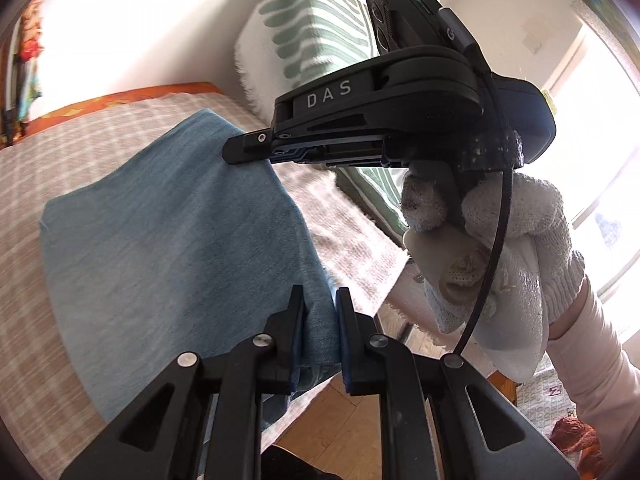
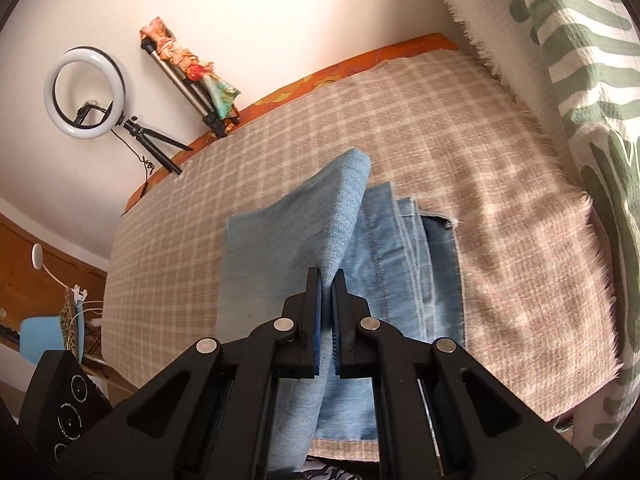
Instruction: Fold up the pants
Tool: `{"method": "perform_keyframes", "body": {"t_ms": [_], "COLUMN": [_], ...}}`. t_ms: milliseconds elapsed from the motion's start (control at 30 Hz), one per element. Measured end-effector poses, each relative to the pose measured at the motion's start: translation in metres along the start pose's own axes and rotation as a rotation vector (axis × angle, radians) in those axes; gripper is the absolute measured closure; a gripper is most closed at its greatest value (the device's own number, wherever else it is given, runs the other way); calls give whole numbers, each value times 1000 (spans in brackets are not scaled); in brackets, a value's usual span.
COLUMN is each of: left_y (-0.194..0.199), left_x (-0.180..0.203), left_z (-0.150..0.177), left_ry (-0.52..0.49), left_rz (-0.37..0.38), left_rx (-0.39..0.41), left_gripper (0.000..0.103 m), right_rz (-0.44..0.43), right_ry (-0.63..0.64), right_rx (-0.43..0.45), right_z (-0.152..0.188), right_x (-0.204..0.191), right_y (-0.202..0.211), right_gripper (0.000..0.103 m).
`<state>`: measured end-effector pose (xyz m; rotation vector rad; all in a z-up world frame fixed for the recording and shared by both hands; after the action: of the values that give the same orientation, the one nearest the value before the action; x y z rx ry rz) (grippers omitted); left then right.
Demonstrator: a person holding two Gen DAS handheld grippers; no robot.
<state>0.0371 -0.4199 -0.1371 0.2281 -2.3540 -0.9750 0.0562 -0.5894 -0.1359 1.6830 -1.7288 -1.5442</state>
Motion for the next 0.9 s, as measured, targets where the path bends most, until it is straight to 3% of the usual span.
{"method": "perform_keyframes", "body": {"t_ms": [367,600,833,900], "left_y": [-65,-74,-88,-97], "left_x": [2,8,16,16], "left_z": [-9,-7,-4,-1], "left_ry": [-32,-19,-58,-50], "left_rz": [-7,-21,-87,-101], "left_rx": [-97,-119,-173,-211], "left_gripper": [91,91,91,85], "right_rz": [29,37,45,48], "right_ry": [-52,-46,-38,-26], "right_rx": [-47,-70,-63,-57], "right_z": [9,13,17,19], "right_x": [62,72,74,73], "right_y": [-37,-53,-55,-53], "right_gripper": [98,98,98,98]}}
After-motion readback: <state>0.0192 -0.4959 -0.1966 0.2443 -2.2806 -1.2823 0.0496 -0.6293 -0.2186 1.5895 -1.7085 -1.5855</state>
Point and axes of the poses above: each gripper's, at about its wrist camera, not at the fingertips, and y roughly against the way its jaws point, x to its right, z to its underside, the point moved 3 cm from there along -y, roughly the way its jaws point, and after that the axes turned 4 degrees about -x, right-handed, at the moved point
